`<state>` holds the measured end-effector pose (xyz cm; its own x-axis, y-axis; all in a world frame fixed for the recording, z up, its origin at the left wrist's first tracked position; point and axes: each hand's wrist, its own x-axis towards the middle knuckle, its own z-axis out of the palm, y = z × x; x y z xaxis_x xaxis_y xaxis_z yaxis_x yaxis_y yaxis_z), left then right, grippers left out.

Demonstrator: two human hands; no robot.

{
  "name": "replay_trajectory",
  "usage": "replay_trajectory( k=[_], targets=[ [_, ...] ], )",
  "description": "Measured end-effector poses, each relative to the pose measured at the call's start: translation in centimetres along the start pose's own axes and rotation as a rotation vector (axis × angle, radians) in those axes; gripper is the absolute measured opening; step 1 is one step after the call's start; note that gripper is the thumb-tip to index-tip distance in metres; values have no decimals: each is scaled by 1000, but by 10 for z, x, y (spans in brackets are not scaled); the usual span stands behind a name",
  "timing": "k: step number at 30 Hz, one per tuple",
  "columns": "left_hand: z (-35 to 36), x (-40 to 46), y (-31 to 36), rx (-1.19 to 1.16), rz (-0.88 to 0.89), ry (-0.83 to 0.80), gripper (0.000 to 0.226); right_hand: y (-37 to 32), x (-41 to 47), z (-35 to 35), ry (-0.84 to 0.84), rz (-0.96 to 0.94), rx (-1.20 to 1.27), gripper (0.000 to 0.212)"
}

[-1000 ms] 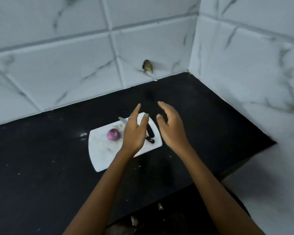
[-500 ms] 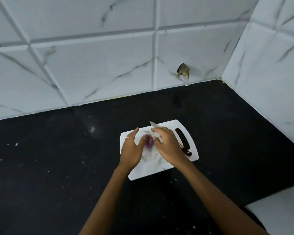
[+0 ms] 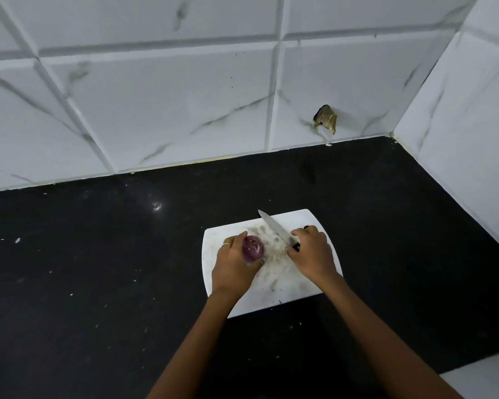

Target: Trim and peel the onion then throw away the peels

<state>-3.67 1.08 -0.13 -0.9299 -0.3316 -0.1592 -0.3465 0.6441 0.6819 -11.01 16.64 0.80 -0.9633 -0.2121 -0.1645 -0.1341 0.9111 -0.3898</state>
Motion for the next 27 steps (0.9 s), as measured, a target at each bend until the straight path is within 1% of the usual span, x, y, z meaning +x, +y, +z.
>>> replay_trajectory(
  k=[2, 7, 11, 16, 17, 18, 20, 23, 27],
  targets=[
    [2, 2, 1, 9, -11, 16, 72, 3, 2, 3, 0, 3, -1, 35],
    [5, 6, 2, -29, -19, 64, 57, 4, 5, 12, 55, -33, -23, 28],
    [6, 7, 1, -41, 9, 48, 58, 2, 7, 16, 60, -30, 45, 25],
    [7, 6, 1, -65, 4, 62, 57, -2, 8, 17, 49, -93, 28, 11],
    [6, 7, 1, -65, 6, 62, 58, -4, 9, 15, 47, -94, 53, 11],
    [6, 6, 1, -64, 9, 61, 57, -5, 9, 14, 39, -77, 104, 15],
    [6, 5, 0, -60, 14, 60, 57, -6, 9, 13, 9, -13, 246, 21],
    [7, 2, -1, -46, 17, 55, 58, -7, 3, 13, -14, 83, 414, 15],
    [8, -1, -2, -52, 30, 61, 58, -8, -8, 19, 4, 103, 436, 17]
  ],
)
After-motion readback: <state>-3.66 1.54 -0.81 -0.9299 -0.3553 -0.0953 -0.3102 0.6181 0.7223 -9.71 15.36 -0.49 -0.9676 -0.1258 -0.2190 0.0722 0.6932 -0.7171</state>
